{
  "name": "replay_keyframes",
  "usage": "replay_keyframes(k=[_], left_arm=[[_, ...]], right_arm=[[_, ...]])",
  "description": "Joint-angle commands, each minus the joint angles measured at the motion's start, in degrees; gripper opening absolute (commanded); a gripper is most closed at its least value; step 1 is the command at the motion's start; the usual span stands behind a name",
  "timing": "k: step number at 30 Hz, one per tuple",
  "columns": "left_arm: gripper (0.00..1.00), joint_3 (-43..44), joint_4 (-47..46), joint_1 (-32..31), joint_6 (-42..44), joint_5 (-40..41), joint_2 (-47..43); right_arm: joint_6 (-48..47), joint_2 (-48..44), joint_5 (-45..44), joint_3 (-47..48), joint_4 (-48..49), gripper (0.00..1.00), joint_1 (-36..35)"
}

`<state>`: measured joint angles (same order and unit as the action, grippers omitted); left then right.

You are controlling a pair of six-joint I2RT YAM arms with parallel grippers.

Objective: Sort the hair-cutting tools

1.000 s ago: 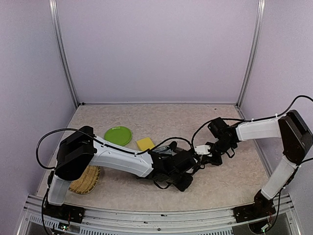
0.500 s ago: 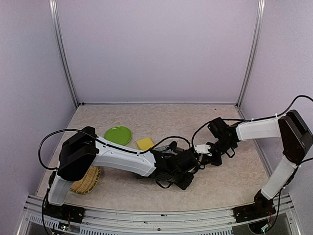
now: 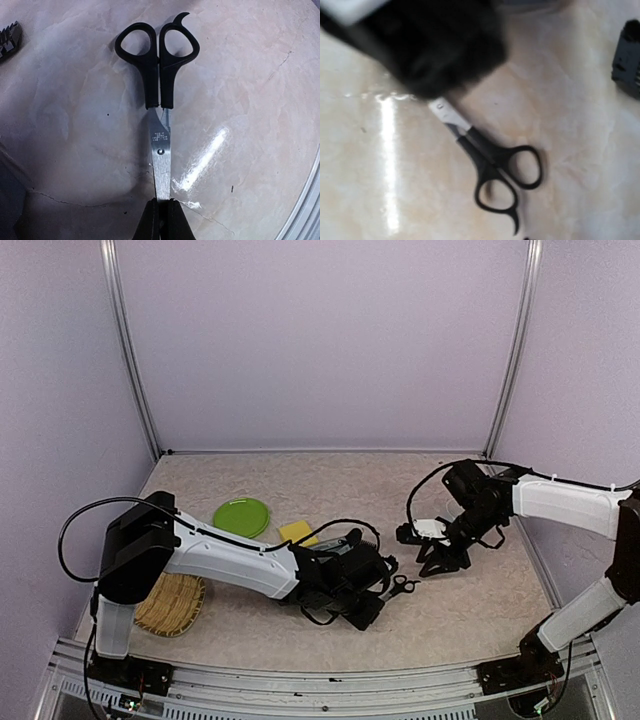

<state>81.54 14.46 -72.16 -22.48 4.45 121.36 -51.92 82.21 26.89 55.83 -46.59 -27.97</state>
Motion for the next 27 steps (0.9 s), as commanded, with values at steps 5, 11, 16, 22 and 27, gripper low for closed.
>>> replay_keyframes(k=[5, 11, 16, 22, 27], left_arm=[[0.0, -6.55, -9.72, 4.29, -2.4, -15.24, -7.19], [0.0, -9.99, -14.84, 7.53, -5.72, -25.98, -9.22], [0.0, -11.28, -18.03, 8.9, -7.8, -31.27, -9.83], [0.0, -11.96, -20.66, 9.8, -9.83, -35.88, -9.67], [0.0, -11.85, -21.56, 9.87, -11.03, -39.02, -9.56]], right_arm=[[-0.64, -2.39, 1.21, -3.6, 0.78, 0.5, -0.74], [-0.27, -6.52, -5.33, -5.35, 5.18, 0.54, -6.31], [-0.74, -8.32, -12.35, -6.96, 7.79, 0.56, -10.94], [-1.98, -7.95, -18.5, -8.92, 9.48, 0.55, -14.54], [-2.53, -8.74, -21.57, -9.47, 11.24, 0.48, -15.45]])
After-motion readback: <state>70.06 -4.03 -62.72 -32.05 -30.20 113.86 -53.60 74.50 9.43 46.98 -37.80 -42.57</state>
